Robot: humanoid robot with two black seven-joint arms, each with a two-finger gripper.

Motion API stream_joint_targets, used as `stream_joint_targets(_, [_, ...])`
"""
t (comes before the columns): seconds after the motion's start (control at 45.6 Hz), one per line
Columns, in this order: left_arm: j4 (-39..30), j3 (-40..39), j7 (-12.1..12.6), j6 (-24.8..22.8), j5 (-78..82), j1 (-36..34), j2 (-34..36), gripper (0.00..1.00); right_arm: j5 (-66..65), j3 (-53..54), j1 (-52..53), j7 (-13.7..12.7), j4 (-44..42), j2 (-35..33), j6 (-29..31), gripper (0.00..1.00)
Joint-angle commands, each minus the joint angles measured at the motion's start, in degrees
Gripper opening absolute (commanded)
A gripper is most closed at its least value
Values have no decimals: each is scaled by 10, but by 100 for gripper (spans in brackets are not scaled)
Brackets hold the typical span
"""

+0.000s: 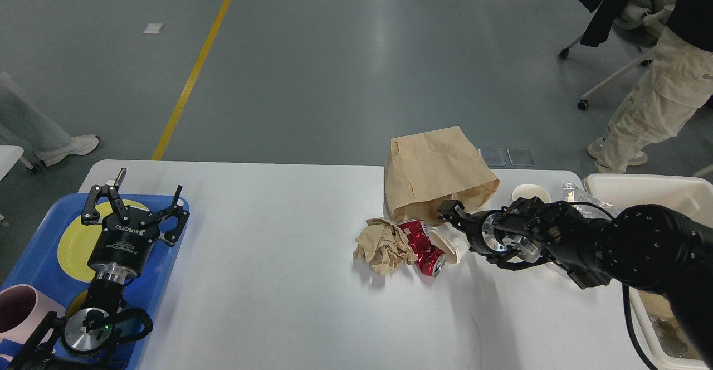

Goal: Tidy desktop

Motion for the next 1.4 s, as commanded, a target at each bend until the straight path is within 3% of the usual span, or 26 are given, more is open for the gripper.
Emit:
stream_joint_targets(0.0, [0, 0, 0, 0, -1, 0, 0, 97, -12, 7, -17, 0, -20, 8, 0, 100])
stream_joint_targets(0.416, [0, 0, 0, 0, -1, 0, 0, 97, -24, 17, -38, 0, -49, 15, -1, 98])
stream_joint_targets(0.548, [0, 0, 0, 0, -1, 0, 0, 97, -28, 17, -43, 0, -48, 17, 0, 71])
stream_joint_targets(0.636, [1, 1, 0, 0, 0, 0, 0, 97, -53, 17, -44, 0, -43, 14, 0, 42])
stream_joint_targets(0.811, [0, 0, 0, 0, 0, 0, 0, 97, -82, 25, -37, -1, -22, 10, 1, 0])
stream_joint_targets(0.965, [0, 0, 0, 0, -1, 0, 0, 97, -80, 24, -23, -5, 5, -9, 1, 0])
stream_joint_targets(1.096, [0, 0, 0, 0, 0, 0, 0, 97, -77, 25, -11, -35, 24, -21, 1, 0])
stream_joint_targets(1.381, [0, 0, 0, 0, 0, 0, 0, 97, -78, 24, 13, -43, 60, -51, 8, 0])
